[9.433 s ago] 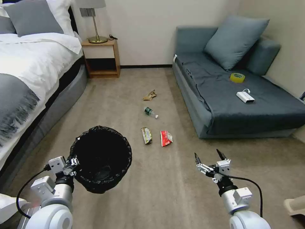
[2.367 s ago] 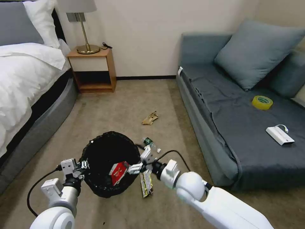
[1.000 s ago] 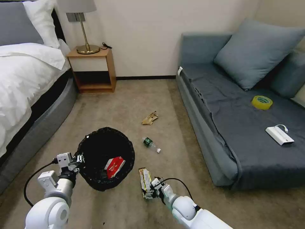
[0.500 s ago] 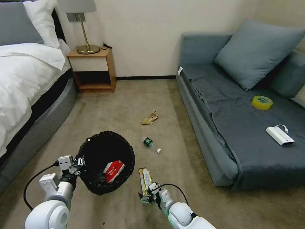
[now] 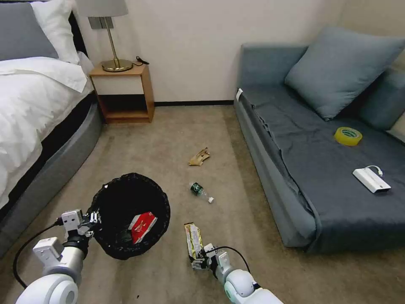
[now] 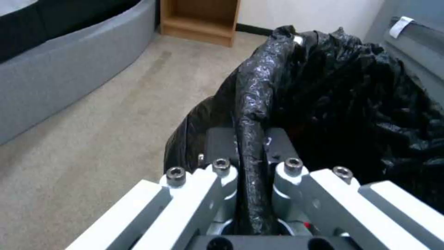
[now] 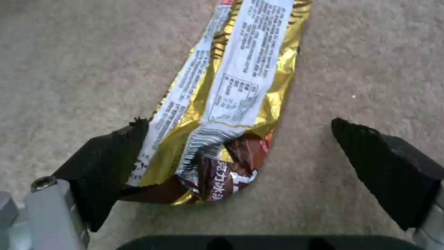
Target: Pick up the trash bin, then pick up the garbage on the floor and place it into the trash bin.
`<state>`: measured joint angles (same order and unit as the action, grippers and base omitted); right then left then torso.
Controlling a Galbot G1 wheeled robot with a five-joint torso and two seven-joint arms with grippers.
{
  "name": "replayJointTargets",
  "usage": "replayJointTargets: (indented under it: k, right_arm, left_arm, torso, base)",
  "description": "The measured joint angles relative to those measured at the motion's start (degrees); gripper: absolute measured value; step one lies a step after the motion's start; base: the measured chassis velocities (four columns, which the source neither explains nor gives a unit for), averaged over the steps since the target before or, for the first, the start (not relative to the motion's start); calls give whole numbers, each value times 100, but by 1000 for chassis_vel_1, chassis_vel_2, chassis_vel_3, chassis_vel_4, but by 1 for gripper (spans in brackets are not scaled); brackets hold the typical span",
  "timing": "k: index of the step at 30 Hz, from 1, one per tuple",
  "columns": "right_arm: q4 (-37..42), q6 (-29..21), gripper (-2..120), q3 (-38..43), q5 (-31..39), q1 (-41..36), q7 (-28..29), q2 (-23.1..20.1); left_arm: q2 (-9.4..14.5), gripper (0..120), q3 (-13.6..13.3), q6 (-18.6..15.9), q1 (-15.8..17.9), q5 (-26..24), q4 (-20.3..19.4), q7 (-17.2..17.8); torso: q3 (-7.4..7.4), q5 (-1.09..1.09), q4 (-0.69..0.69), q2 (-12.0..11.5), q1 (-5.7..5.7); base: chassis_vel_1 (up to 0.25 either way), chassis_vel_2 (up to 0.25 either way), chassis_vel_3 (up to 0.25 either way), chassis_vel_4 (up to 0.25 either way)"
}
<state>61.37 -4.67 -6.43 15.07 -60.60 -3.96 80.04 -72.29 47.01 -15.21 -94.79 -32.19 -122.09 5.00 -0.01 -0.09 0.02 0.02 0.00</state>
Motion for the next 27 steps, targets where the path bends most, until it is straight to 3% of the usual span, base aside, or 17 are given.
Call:
replayJointTargets:
  k: [27]
  right_arm:
    - [-76, 85, 100, -339, -318, 39, 180, 142]
  left_arm:
    - [70, 5, 102, 152, 82, -57, 306, -156]
  torso:
    - [-1, 2, 0, 4, 0]
  base:
    - [0, 0, 0, 0]
